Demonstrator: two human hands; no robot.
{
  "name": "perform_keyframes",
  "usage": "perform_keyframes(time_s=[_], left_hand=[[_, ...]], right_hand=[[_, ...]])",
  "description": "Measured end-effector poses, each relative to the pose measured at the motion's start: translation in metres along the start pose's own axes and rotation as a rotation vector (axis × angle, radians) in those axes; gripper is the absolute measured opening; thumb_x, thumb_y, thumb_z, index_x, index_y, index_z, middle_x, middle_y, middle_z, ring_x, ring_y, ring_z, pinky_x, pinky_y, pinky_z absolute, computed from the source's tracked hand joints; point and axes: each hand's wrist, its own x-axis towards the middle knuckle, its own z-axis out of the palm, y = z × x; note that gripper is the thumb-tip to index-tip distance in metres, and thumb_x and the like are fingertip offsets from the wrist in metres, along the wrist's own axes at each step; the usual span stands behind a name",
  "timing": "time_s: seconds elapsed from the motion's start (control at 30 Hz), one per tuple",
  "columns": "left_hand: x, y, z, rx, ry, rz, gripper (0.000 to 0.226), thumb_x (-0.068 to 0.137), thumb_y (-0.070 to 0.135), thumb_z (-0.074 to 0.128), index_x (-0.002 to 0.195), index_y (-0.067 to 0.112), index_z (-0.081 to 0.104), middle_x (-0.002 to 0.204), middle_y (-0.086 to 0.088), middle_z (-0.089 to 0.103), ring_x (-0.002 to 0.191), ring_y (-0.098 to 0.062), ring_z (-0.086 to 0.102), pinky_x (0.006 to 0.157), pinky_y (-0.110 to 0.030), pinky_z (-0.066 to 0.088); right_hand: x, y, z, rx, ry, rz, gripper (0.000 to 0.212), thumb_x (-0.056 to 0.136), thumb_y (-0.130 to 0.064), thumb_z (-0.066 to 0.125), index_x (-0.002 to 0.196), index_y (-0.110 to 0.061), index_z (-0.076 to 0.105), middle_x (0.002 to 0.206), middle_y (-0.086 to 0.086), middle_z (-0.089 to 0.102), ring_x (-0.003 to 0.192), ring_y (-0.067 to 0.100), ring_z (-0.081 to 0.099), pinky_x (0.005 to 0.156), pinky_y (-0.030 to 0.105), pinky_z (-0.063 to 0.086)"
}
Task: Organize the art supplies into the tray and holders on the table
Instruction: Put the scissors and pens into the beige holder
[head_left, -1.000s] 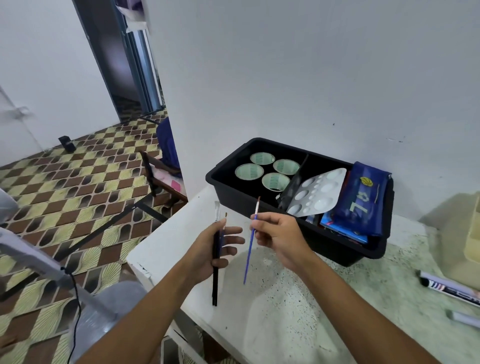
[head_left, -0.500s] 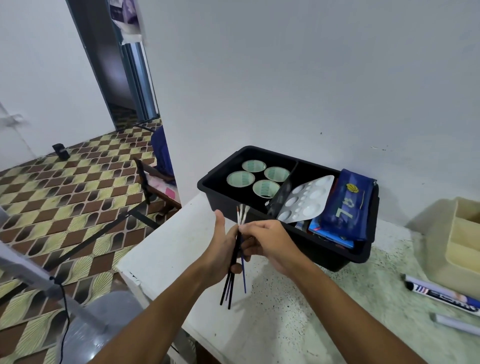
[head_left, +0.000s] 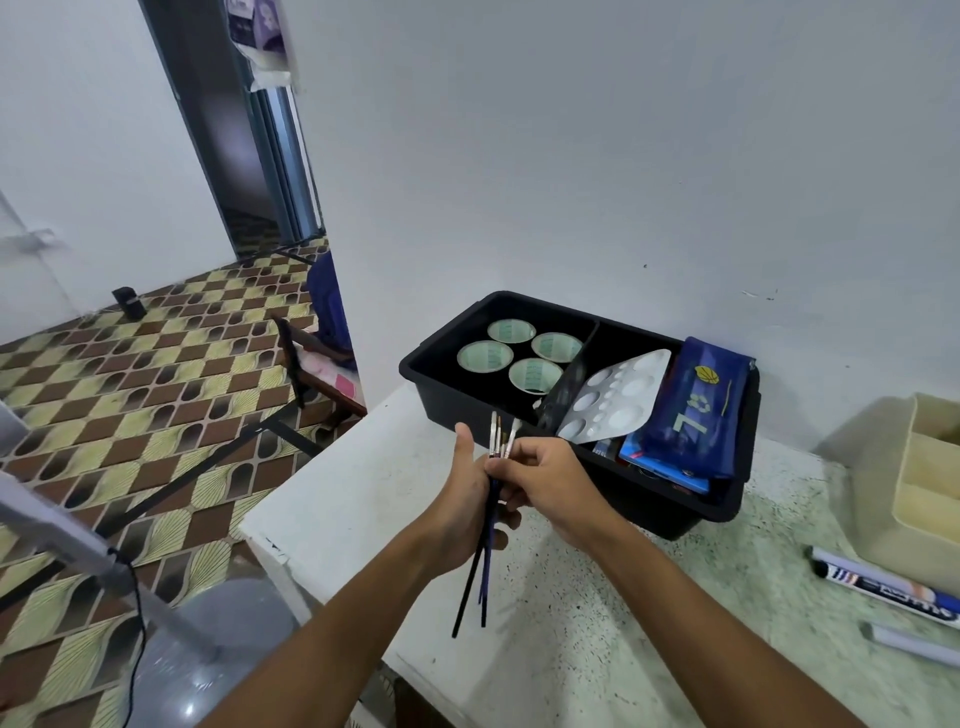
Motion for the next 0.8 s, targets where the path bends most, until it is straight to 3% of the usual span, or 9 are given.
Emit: perform_keyframes(time_s=[0.1, 0.2, 0.3, 0.4, 0.5, 0.6, 0.8], left_hand=[[0.005, -0.005, -0.001, -0.034, -0.021, 0.006, 0.093, 0.081, 0.083, 0.001, 0.103, 0.009, 0.053, 0.068, -0.002, 0.049, 0.061, -0.016, 0.047, 0.058, -0.028, 0.038], [0.005, -0.007, -0.014, -0.085, -0.035, 0.025, 0.097, 0.079, 0.083, 0.005, 0.121, 0.015, 0.06, 0.09, -0.014, 0.067, 0.078, -0.023, 0.059, 0.076, -0.037, 0.045], [0.0, -0.013, -0.031, -0.182, -0.06, -0.045, 0.098, 0.079, 0.082, 0.014, 0.123, 0.008, 0.061, 0.104, -0.021, 0.068, 0.084, -0.029, 0.064, 0.083, -0.042, 0.05], [-0.005, -0.02, -0.028, -0.417, -0.039, -0.073, 0.088, 0.086, 0.077, 0.028, 0.121, 0.002, 0.059, 0.103, -0.022, 0.068, 0.079, -0.032, 0.066, 0.073, -0.042, 0.056], [-0.003, -0.022, -0.015, -0.54, 0.106, -0.058, 0.075, 0.091, 0.068, 0.035, 0.112, 0.003, 0.065, 0.1, -0.02, 0.072, 0.073, -0.03, 0.069, 0.065, -0.039, 0.057], [-0.001, -0.022, -0.013, -0.567, 0.204, -0.061, 0.067, 0.095, 0.062, 0.035, 0.108, 0.004, 0.066, 0.094, -0.018, 0.073, 0.068, -0.028, 0.07, 0.061, -0.037, 0.057], [-0.002, -0.02, -0.009, -0.451, 0.238, -0.116, 0.067, 0.098, 0.06, 0.029, 0.102, 0.003, 0.064, 0.074, -0.014, 0.07, 0.056, -0.021, 0.063, 0.057, -0.031, 0.054]], right_hand=[[-0.003, -0.001, -0.002, 0.017, 0.018, 0.001, 0.017, 0.089, -0.006, 0.065, 0.083, 0.01, 0.063, 0.059, 0.011, 0.057, 0.052, 0.021, 0.052, 0.046, 0.033, 0.045], [-0.004, -0.008, -0.01, 0.054, 0.103, -0.036, 0.014, 0.092, -0.009, 0.063, 0.084, 0.002, 0.065, 0.06, 0.007, 0.061, 0.053, 0.015, 0.055, 0.051, 0.026, 0.047], [-0.001, -0.017, -0.023, 0.098, 0.227, -0.122, 0.013, 0.094, -0.011, 0.061, 0.083, -0.006, 0.065, 0.059, -0.001, 0.06, 0.054, 0.009, 0.055, 0.057, 0.023, 0.049], [0.0, -0.019, -0.022, 0.063, 0.284, -0.171, 0.013, 0.096, -0.015, 0.059, 0.085, -0.009, 0.065, 0.063, -0.002, 0.062, 0.057, 0.007, 0.056, 0.059, 0.023, 0.049], [-0.004, -0.016, -0.018, 0.06, 0.285, -0.183, 0.011, 0.097, -0.018, 0.057, 0.09, -0.013, 0.064, 0.076, 0.003, 0.07, 0.06, 0.004, 0.06, 0.061, 0.021, 0.051], [-0.008, -0.015, -0.019, 0.046, 0.213, -0.19, 0.007, 0.095, -0.016, 0.06, 0.09, -0.014, 0.065, 0.082, 0.008, 0.072, 0.063, 0.009, 0.063, 0.062, 0.023, 0.052], [-0.015, -0.017, -0.023, -0.003, 0.107, -0.139, 0.004, 0.09, -0.01, 0.066, 0.089, -0.008, 0.069, 0.074, 0.011, 0.071, 0.067, 0.02, 0.069, 0.063, 0.03, 0.056]])
